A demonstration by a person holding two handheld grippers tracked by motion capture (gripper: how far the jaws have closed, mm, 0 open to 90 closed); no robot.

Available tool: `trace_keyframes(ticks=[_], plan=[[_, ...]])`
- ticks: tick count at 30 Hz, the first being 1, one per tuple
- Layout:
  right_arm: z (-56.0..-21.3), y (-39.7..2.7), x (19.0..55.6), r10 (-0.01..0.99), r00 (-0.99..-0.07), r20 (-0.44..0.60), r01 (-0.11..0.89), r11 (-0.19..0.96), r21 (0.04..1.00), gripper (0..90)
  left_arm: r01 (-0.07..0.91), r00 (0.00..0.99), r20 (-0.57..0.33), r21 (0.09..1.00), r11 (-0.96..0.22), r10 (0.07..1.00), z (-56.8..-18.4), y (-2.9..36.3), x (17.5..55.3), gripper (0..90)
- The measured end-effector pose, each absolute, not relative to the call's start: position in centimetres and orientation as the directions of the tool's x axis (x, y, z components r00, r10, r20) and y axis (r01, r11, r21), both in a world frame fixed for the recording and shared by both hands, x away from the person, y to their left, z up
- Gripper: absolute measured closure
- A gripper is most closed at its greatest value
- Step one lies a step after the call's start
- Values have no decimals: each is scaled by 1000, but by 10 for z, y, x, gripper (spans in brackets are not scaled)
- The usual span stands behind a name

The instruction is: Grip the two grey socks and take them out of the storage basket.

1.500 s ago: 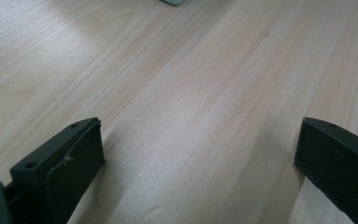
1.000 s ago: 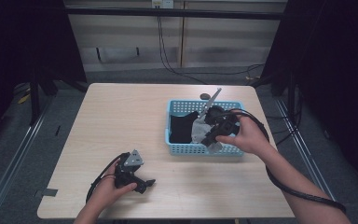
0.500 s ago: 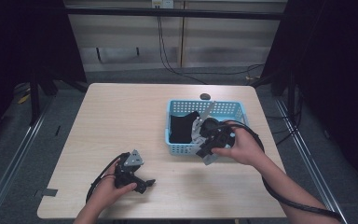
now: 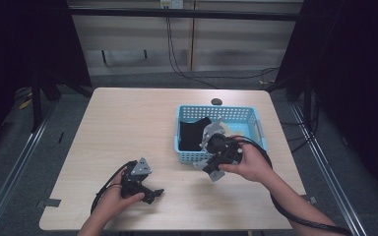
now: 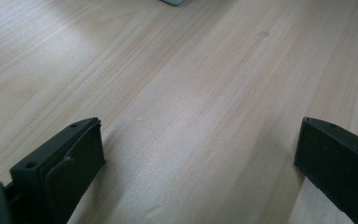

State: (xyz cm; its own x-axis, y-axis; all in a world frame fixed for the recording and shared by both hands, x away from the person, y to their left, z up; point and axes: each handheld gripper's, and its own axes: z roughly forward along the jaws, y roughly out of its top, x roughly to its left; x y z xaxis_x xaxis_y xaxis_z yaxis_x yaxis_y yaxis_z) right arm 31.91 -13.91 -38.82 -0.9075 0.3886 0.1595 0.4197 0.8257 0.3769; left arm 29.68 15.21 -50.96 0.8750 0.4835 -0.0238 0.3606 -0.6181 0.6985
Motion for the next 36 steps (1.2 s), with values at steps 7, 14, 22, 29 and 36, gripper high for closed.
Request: trace_keyframes(ticks=[7, 14, 22, 29, 36], plan=[[-404, -135, 319, 386, -908, 165, 420, 827, 374, 791, 361, 875, -24, 699, -618, 484, -510, 152, 297, 6], [-417, -133, 319, 394, -903, 172, 430, 834, 347, 786, 361, 875, -24, 698, -618, 484, -510, 152, 297, 6], [-426, -133, 320, 413, -895, 167, 445, 836, 320, 773, 361, 875, -24, 698, -618, 484, -510, 152, 297, 6], [-431, -132, 321, 395, -906, 154, 424, 853, 305, 757, 361, 875, -24, 699, -618, 484, -510, 152, 297, 6], [-436, -132, 322, 380, -914, 144, 406, 862, 303, 738, 361, 875, -24, 698, -618, 484, -510, 152, 297, 6]])
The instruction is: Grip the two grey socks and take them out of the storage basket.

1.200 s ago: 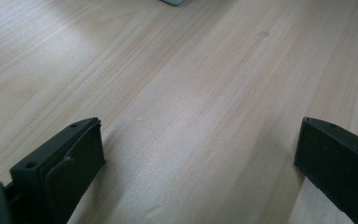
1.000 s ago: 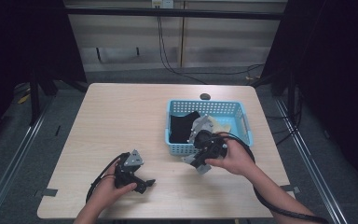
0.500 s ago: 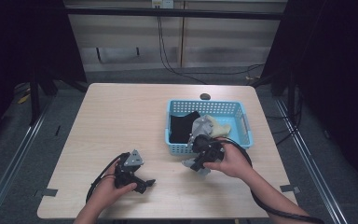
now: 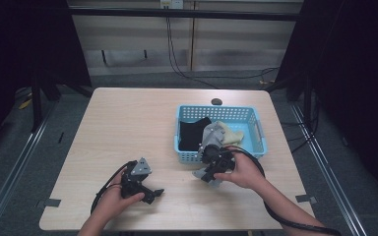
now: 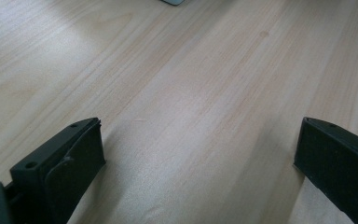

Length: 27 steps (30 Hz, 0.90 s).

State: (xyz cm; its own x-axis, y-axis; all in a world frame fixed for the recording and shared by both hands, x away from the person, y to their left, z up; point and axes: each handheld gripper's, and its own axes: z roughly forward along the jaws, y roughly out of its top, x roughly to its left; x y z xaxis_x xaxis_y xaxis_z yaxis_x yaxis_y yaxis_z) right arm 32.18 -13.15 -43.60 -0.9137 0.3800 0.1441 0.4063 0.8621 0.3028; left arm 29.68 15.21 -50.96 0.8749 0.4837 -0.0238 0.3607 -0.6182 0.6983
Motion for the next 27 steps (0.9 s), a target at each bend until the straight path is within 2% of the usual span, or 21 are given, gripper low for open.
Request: trace_keyframes(ticks=[8, 18, 20, 27], plan=[[-437, -131, 320, 392, -908, 147, 418, 857, 302, 718, 361, 875, -24, 699, -618, 484, -510, 152, 297, 6], [-435, -134, 319, 400, -902, 164, 432, 849, 304, 616, 361, 875, -24, 698, -618, 484, -510, 152, 297, 6], [-432, -135, 319, 409, -897, 169, 442, 841, 311, 569, 360, 875, -24, 698, -618, 483, -510, 152, 297, 6], [-415, -141, 321, 418, -892, 172, 452, 823, 343, 518, 361, 875, -24, 699, -618, 484, -510, 152, 297, 6]])
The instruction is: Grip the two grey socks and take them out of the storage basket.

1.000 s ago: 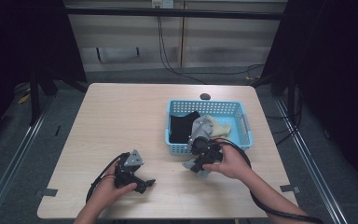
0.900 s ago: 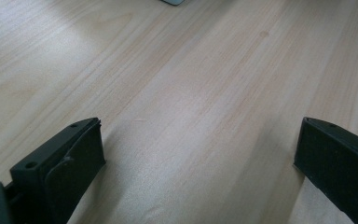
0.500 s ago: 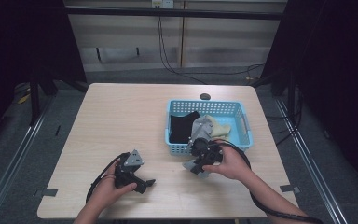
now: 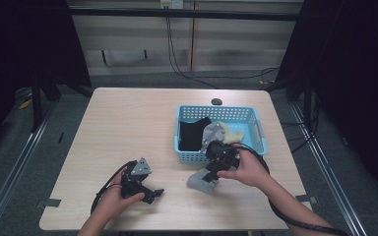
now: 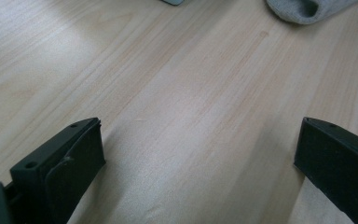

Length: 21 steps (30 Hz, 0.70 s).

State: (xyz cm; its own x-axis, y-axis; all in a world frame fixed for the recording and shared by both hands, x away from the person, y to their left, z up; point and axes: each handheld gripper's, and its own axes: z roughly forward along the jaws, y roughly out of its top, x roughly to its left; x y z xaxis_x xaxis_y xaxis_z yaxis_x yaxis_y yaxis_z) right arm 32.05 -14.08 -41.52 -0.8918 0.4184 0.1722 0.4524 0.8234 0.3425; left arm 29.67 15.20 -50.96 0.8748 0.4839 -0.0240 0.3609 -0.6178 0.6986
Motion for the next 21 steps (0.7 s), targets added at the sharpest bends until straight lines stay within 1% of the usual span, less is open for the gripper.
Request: trace_keyframes(ticks=[5, 10, 16, 21], plan=[[-397, -150, 330, 442, -883, 157, 467, 798, 381, 495, 361, 875, -24, 699, -618, 484, -510, 152, 297, 6], [-385, -161, 350, 497, -856, 139, 508, 762, 403, 469, 361, 875, -24, 698, -618, 484, -510, 152, 297, 6], [-385, -173, 379, 573, -810, 124, 567, 712, 414, 449, 361, 875, -24, 699, -617, 484, -510, 152, 297, 6], [-391, -183, 401, 634, -763, 123, 619, 665, 418, 409, 361, 875, -24, 699, -617, 484, -510, 152, 297, 6]])
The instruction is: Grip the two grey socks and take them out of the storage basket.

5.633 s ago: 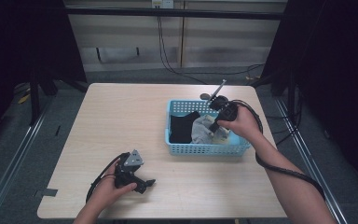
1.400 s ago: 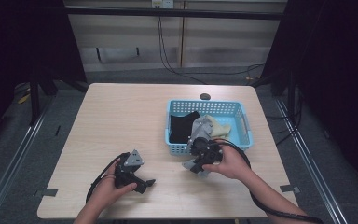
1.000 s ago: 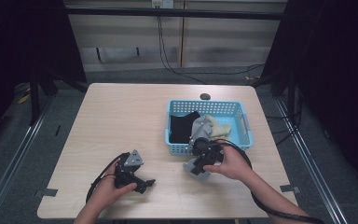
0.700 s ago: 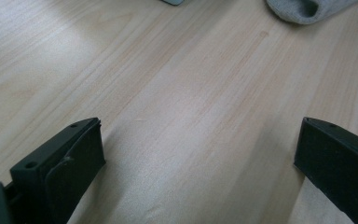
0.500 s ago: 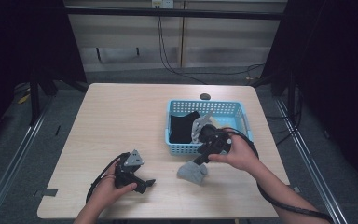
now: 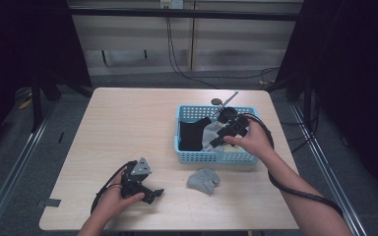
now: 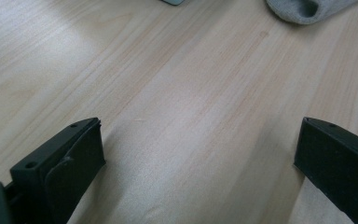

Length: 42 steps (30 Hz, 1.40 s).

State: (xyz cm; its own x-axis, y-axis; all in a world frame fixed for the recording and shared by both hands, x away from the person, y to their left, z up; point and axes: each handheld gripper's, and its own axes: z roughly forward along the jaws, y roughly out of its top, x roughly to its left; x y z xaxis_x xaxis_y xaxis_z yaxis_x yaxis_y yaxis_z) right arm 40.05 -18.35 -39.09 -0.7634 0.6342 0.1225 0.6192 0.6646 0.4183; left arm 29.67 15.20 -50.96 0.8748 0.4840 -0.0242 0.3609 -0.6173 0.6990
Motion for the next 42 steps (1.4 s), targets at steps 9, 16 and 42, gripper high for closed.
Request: trace_keyframes(ticks=[9, 16, 42], plan=[[-417, -191, 425, 712, -692, 119, 693, 609, 387, 352, 361, 875, -24, 699, -617, 484, -510, 152, 297, 6], [-440, -189, 432, 730, -674, 114, 715, 606, 348, 366, 361, 875, -25, 699, -617, 484, -510, 152, 297, 6], [-460, -180, 433, 714, -699, 23, 696, 673, 251, 851, 363, 874, -27, 699, -616, 485, -510, 152, 297, 5]])
